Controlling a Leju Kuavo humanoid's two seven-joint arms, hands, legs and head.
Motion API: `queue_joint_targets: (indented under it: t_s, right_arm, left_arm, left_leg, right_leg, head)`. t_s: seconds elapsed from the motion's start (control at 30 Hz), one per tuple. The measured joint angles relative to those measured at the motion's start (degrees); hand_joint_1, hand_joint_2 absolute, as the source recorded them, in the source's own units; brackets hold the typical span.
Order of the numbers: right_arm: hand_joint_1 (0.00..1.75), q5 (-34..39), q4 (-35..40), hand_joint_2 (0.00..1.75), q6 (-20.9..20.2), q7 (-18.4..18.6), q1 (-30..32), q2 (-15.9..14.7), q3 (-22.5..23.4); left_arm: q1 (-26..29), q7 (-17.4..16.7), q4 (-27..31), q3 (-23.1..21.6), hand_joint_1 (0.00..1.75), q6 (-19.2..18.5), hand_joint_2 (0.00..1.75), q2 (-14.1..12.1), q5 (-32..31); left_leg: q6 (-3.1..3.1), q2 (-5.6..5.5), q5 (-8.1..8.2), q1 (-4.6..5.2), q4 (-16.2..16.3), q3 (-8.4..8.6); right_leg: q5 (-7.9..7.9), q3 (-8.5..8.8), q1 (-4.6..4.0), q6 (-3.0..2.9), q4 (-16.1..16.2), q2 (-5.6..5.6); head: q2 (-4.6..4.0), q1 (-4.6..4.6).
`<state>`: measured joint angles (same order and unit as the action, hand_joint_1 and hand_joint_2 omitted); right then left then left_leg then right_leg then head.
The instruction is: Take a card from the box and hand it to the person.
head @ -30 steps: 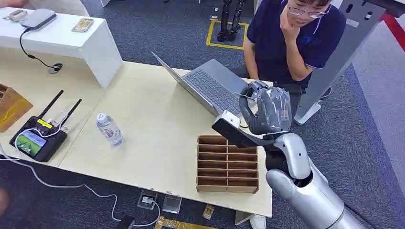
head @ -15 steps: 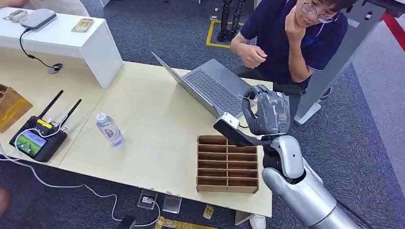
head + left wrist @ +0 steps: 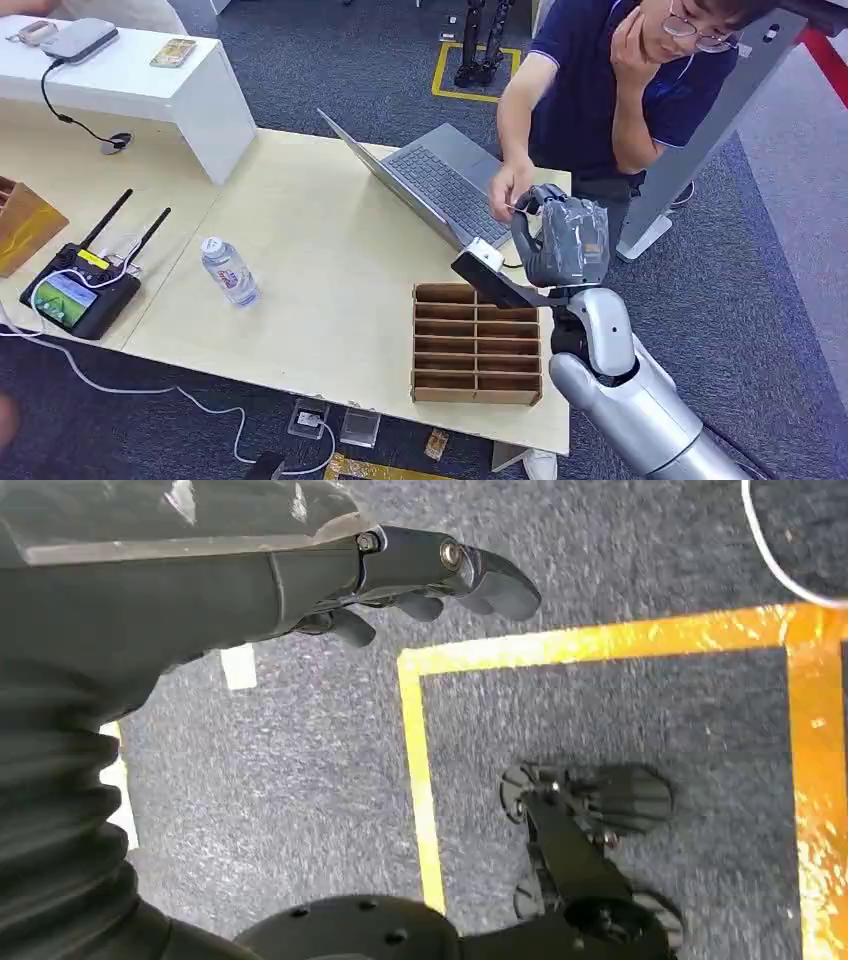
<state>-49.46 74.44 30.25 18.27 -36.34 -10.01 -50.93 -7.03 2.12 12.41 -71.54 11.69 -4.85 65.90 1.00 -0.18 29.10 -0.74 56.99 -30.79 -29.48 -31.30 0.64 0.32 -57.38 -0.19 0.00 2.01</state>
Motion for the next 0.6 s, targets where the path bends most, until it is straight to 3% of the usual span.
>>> queue_joint_targets:
  t_s: [0.3,0.33,0.4,0.43,0.6]
  right_arm:
    - [1.75,0.2,-0.3,1.75,0.1,-0.2,0.2,0.0,0.1]
    - [0.00,0.2,-0.3,1.75,0.1,-0.2,0.2,0.0,0.1]
    - [0.00,0.3,-0.3,1.75,0.1,-0.2,0.3,0.0,0.2]
    - [0.00,0.4,-0.3,1.75,0.2,-0.3,0.3,0.0,0.3]
    - [0.00,4.0,-0.3,1.75,0.1,-1.4,0.4,0.0,0.3]
  left_arm:
    - [-0.1,0.7,0.0,0.0,0.00,-1.5,1.75,0.0,0.1]
    - [-0.1,0.9,0.0,0.0,0.00,-1.6,1.75,0.0,0.1]
    - [-0.1,1.0,0.0,0.0,0.00,-1.8,1.75,0.0,0.1]
    - [-0.1,1.0,0.0,0.0,0.00,-1.9,0.00,0.0,0.1]
    - [-0.1,1.2,0.0,0.0,0.00,-1.7,0.00,0.0,0.3]
  left_leg:
    - [0.00,0.00,0.00,0.00,0.0,0.00]
    - [0.00,0.00,0.00,0.00,0.0,0.00]
    - [0.00,0.00,0.00,0.00,0.0,0.00]
    - [0.00,0.01,0.00,0.00,0.0,0.00]
    - [0.00,0.01,0.00,0.00,0.0,0.00]
  right_leg:
    - [0.00,0.00,0.00,0.00,0.0,0.00]
    - [0.00,0.00,0.00,0.00,0.0,0.00]
    - [0.00,0.00,0.00,0.00,0.0,0.00]
    - [0.00,0.00,0.00,0.00,0.0,0.01]
    - [0.00,0.00,0.00,0.00,0.0,0.00]
  head:
    - [0.00,0.00]
    - [0.00,0.02]
    - [0.00,0.00]
    - [0.00,0.00]
    - [0.00,0.00]
